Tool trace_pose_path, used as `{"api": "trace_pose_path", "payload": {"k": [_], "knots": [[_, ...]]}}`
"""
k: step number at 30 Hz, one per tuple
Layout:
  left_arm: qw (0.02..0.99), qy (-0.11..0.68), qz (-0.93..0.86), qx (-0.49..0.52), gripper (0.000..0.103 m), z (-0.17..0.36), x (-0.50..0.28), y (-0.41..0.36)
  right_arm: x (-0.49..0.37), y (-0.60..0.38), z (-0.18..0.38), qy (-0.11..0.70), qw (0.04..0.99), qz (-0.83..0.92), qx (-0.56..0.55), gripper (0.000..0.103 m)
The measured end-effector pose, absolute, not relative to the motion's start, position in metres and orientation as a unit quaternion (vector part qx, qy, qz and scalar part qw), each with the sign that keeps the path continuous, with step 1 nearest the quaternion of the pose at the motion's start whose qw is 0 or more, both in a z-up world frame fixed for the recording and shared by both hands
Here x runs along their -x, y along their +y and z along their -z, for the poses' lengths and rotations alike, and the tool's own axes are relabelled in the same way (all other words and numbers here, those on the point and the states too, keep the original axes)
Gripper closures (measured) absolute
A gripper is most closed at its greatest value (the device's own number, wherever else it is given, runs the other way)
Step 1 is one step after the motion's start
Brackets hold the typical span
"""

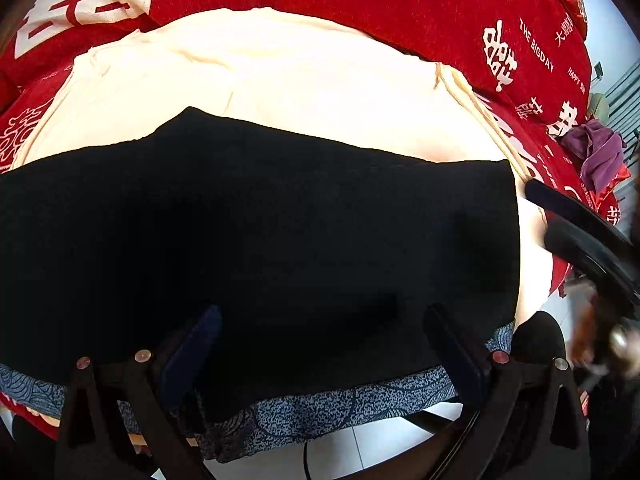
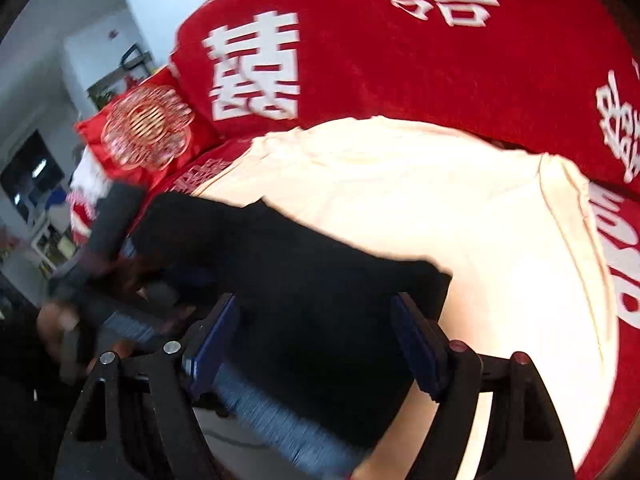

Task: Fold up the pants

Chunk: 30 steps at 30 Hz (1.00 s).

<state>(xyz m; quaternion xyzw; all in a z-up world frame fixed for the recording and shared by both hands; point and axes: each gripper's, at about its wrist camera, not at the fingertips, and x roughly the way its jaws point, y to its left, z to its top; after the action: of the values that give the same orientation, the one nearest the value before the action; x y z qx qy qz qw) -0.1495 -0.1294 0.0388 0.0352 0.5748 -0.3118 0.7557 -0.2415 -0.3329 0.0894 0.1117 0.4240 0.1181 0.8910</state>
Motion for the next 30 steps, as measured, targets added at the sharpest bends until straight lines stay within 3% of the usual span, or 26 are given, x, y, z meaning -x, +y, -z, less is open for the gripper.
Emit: {"api": "trace_pose_path", "payload": {"k": [2,4,9,14,19,25,30], "knots": [[0.755,0.575,0.313,-0.03,0.002,-0.04,0.151,-0.127,0.213,-0.334,-0.065,0.472,0.867,-0.107,-0.117,0.022],[0.756,0.574,0.31,-0.04,0.002,-0.039,0.152,-0.13,0.216,-0.33,-0.061,0.469,0.872,-0.106,-0.094,0.022],[0.762,0.568,0.31,-0.035,0.002,-0.038,0.154,-0.127,0.247,-0.32,-0.094,0.447,0.885,-0.105,-0.076,0.021],[0.762,0.567,0.307,-0.054,0.002,-0.035,0.156,-0.133,0.263,-0.281,-0.058,0.502,0.86,-0.05,0.079,0.02],[0.803,0.529,0.272,-0.028,0.002,-0.066,0.159,-0.093,0.255,-0.275,-0.095,0.471,0.879,-0.073,0.022,0.018],[0.787,0.594,0.164,0.022,0.002,-0.02,0.121,-0.019,0.212,-0.221,-0.118,0.448,0.877,-0.169,0.054,0.018],[0.818,0.547,0.173,0.034,0.002,-0.052,0.131,-0.006,0.164,-0.18,-0.122,0.457,0.86,-0.211,0.08,0.018]]}}
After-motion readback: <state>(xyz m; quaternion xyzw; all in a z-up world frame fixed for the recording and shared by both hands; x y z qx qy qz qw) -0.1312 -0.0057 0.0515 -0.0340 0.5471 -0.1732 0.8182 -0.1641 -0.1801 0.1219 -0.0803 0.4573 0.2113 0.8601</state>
